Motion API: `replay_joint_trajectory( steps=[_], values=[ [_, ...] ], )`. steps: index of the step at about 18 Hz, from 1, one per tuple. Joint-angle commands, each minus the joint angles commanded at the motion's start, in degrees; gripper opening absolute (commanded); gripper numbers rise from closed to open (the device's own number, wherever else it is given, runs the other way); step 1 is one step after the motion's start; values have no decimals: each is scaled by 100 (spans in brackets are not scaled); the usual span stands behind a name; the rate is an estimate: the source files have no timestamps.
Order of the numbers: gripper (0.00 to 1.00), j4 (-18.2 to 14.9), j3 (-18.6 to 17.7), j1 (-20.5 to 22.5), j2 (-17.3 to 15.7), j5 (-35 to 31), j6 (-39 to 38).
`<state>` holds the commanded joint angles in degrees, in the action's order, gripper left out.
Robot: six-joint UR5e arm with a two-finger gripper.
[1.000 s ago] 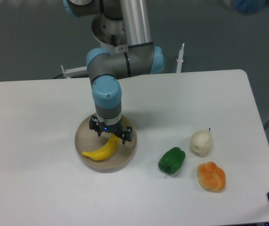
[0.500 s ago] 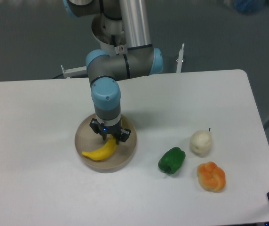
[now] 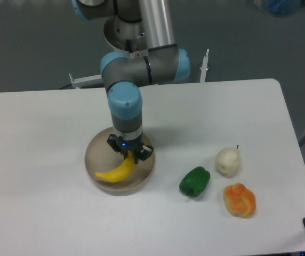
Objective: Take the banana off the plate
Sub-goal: 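Lift the banana off the plate and carry it toward the white pear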
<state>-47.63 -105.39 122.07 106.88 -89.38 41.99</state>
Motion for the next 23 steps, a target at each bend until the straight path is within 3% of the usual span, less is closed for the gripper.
replay_joint_trajectory(
  steps=[5, 11, 18, 23],
  values=[
    [26, -439, 492, 799, -203, 0, 1169],
    [26, -879, 1055, 1609, -203, 0, 2260],
    [26, -1037, 1547, 1873, -115, -9, 2621],
    [26, -1099, 1679, 1865, -45, -9, 2701]
  ],
)
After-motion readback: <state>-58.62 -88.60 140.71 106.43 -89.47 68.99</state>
